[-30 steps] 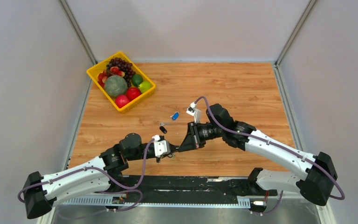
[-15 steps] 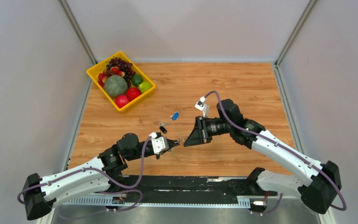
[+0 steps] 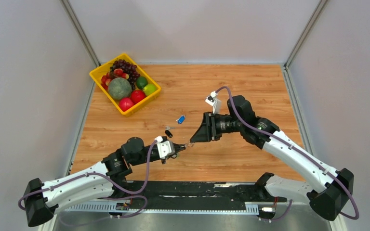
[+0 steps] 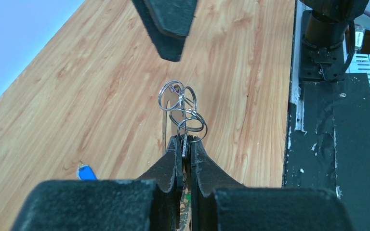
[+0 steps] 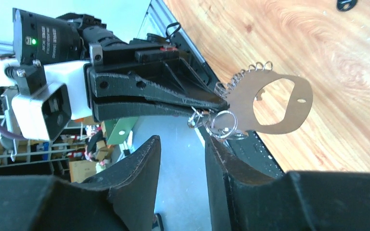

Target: Remove the keys from the keyring

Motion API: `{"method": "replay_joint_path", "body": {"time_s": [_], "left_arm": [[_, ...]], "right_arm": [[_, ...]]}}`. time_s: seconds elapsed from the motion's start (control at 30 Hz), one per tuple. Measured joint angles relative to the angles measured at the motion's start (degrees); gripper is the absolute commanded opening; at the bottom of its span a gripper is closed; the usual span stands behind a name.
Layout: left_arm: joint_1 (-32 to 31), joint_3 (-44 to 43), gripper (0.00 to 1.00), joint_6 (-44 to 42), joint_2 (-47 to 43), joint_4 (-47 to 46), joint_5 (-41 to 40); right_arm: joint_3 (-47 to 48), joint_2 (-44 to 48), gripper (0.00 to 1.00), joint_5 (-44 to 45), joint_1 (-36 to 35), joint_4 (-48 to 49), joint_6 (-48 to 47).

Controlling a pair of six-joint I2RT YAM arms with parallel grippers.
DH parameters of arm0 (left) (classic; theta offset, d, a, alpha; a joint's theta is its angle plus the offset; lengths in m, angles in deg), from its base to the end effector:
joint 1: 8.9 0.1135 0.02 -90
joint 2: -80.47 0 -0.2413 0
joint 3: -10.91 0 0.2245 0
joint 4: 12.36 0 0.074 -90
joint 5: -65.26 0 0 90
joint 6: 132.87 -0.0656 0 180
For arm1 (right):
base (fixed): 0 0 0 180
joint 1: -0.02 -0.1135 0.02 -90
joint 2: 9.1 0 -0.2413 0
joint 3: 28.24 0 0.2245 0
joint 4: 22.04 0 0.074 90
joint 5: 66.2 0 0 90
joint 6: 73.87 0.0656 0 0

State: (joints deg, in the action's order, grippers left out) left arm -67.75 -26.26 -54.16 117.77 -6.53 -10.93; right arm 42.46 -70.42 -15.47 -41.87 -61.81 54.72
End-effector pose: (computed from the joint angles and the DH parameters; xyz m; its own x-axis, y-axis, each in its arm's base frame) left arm 0.0846 -0.1703 0.2449 0.1341 0.1457 -0.9802 0.9459 0.2760 0.1704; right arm 0.1460 0.1867 0.2987 -0.8703 -0.1319 -0.4745 -0.4868 0.3762 0.7883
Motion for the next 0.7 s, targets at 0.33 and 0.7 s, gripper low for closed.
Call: {"method": "replay_joint_path", "body": {"time_s": [0.33,0.7], "left_arm": [[-0.6,-0.2,0.00,-0.6,2.2,0.9,-1.5],[-2.0,-1.4,0.00,-1.6,3.9,3.3,-4.0]], "right_arm": [[7.9,-6.1,0.37,9.6,-5.4,-6.7,-3.8],[8.6,-10.8,0.34,13.7,-8.6,-10.2,-4.9]]}}
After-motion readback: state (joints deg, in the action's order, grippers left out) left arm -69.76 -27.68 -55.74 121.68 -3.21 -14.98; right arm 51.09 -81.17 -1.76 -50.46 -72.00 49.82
